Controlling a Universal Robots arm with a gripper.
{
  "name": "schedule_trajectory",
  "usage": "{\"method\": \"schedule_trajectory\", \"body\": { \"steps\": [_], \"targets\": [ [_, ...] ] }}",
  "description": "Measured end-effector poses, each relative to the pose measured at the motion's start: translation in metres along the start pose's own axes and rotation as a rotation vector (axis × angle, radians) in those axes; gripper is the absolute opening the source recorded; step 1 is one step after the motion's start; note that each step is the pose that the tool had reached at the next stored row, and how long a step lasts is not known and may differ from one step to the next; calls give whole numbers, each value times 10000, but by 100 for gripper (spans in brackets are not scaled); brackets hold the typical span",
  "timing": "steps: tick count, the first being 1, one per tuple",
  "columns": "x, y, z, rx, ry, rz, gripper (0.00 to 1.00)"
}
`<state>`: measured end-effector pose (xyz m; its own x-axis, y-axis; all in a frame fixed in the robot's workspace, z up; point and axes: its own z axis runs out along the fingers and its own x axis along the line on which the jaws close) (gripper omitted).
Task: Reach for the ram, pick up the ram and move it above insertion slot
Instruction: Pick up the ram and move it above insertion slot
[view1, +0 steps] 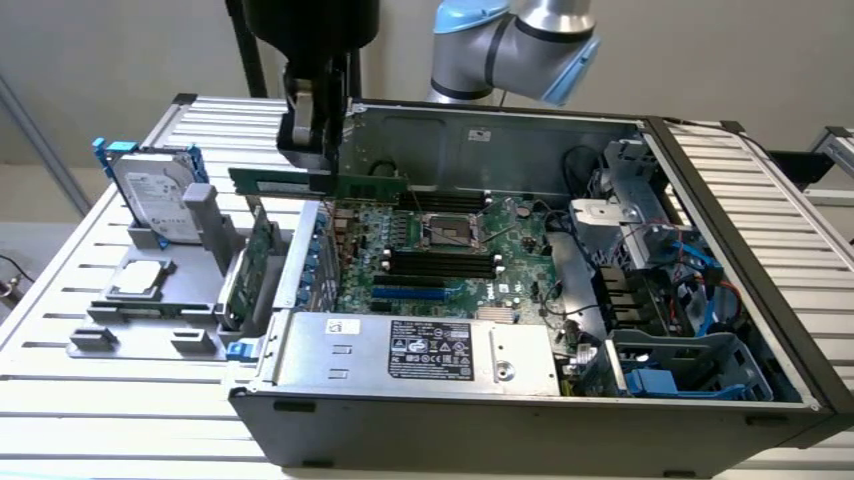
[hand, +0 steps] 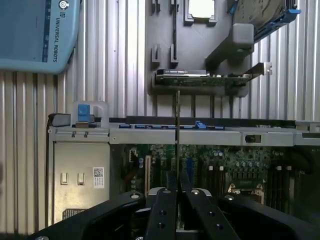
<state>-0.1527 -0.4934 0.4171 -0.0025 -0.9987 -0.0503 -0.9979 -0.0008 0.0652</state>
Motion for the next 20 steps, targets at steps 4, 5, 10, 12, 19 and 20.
{"method": "schedule_trajectory", "body": {
  "steps": [4, 5, 10, 12, 19, 20],
  "targets": [
    [-54, -158, 48, 5, 0, 0, 13],
    [-70, -197, 61, 6, 0, 0, 13],
    [-156, -384, 118, 14, 0, -1, 13],
    [-192, -456, 137, 18, 0, -1, 13],
    [-316, -689, 188, 59, 0, -3, 13],
    [-334, -721, 194, 67, 0, -3, 13]
  ]
}}
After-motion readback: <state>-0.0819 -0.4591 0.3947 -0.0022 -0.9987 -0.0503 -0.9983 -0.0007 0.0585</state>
